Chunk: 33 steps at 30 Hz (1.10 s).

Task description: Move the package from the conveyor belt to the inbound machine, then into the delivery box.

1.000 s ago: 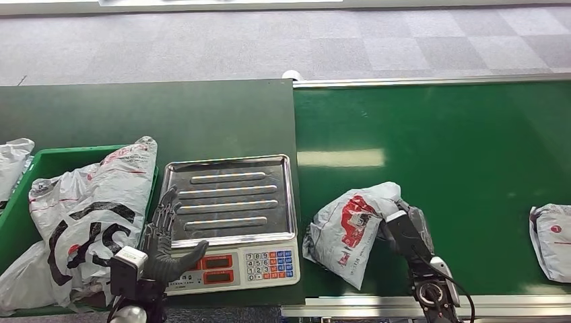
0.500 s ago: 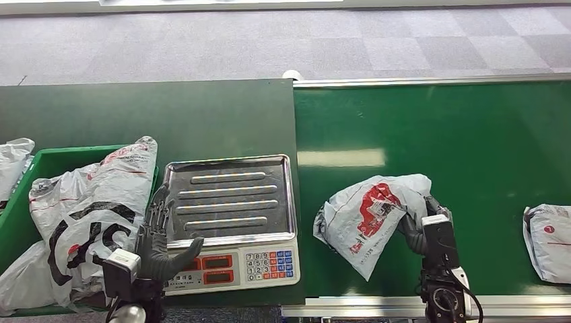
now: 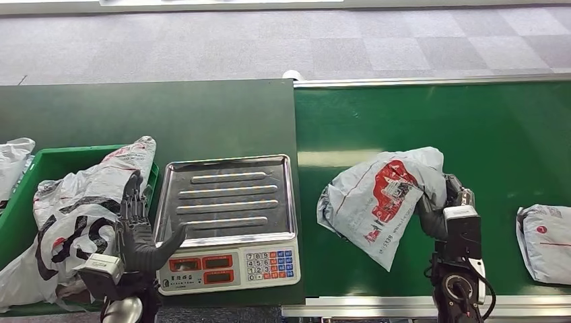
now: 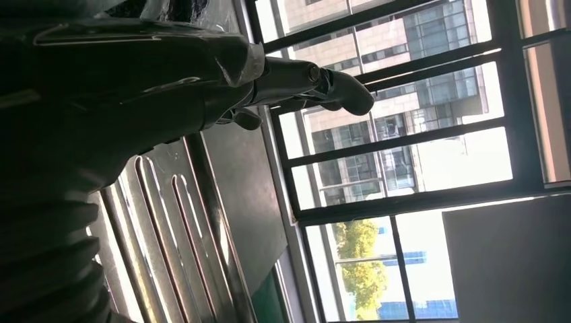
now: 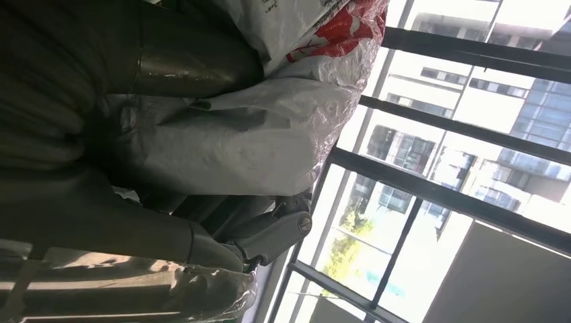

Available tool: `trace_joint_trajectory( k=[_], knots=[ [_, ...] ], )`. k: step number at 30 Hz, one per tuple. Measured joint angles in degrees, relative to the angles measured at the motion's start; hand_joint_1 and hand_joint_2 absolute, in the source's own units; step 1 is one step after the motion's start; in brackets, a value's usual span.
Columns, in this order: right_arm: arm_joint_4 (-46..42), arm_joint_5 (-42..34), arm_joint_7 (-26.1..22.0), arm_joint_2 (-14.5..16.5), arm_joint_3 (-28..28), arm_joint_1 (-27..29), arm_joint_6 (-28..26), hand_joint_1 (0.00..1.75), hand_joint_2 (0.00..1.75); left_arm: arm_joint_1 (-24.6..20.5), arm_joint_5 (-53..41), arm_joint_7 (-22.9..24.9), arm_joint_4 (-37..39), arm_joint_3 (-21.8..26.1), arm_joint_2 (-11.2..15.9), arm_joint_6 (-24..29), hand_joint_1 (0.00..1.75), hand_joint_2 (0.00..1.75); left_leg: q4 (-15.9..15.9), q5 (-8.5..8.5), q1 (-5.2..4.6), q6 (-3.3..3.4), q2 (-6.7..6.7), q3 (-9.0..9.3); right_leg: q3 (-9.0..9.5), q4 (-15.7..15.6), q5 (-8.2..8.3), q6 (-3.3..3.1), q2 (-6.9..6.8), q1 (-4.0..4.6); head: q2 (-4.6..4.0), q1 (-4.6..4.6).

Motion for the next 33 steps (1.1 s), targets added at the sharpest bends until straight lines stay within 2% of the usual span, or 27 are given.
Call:
trace_joint_trajectory(
  k=[6,9,12,17,20,27,33],
  knots=[
    [0.9,-2.3,-1.7,-0.2,3.0,-8.0,0.7,1.75,1.75,-0.4,0.8,-1.0,-0.1,-0.4,-0.1,1.6,0.00,1.75,0.0,0.02,0.01,-0.02,0.08,0.00,-0.03,0.0,0.03,-0.02,0.10,0.01,0.00,0.00],
    [2.9,-1.9,-2.4,1.2,6.0,-13.5,0.1,1.75,1.75,-0.7,1.8,-1.3,-0.1,-0.6,-0.3,2.2,0.00,1.75,0.0,0.04,0.03,-0.03,0.09,0.05,-0.03,0.0,0.03,-0.03,0.12,0.03,0.00,-0.01],
    [5.0,-1.5,-2.9,2.7,8.7,-16.8,-1.0,1.75,1.75,-0.8,2.2,-1.4,-0.1,-0.6,-0.4,2.4,0.00,1.75,0.0,0.04,0.05,-0.03,0.02,0.05,-0.02,0.0,0.02,-0.03,0.04,0.04,0.00,-0.01],
    [8.2,-0.5,-4.2,4.1,11.5,-19.2,-3.0,1.75,1.75,-0.9,2.6,-1.5,-0.1,-0.6,-0.3,2.4,0.00,1.75,0.0,0.03,0.03,-0.03,0.01,-0.05,-0.03,0.0,0.01,-0.01,0.03,0.04,0.00,0.01],
    [13.0,1.2,-5.5,6.0,14.0,-20.6,-4.4,1.75,1.75,-1.3,3.4,-1.8,0.1,-0.8,-0.1,2.3,0.00,1.75,0.0,0.02,0.02,-0.03,0.07,-0.04,-0.05,0.0,0.01,-0.02,0.10,0.03,0.00,0.01],
    [26.0,4.0,-6.2,12.3,22.3,-22.4,-3.7,1.75,1.75,-4.1,4.1,-1.9,2.2,-2.4,0.1,2.2,0.00,1.75,0.0,0.04,0.12,-0.05,0.05,-0.02,-0.06,0.0,0.01,-0.03,0.09,0.12,0.00,-0.01],
    [32.1,2.2,-6.0,14.3,25.3,-22.6,-1.3,1.75,1.75,-5.7,3.5,-1.5,4.1,-4.0,0.2,1.2,0.00,1.75,0.0,0.03,0.08,-0.05,0.03,-0.07,-0.07,0.0,0.00,-0.03,0.08,0.09,0.00,0.01]
  ],
)
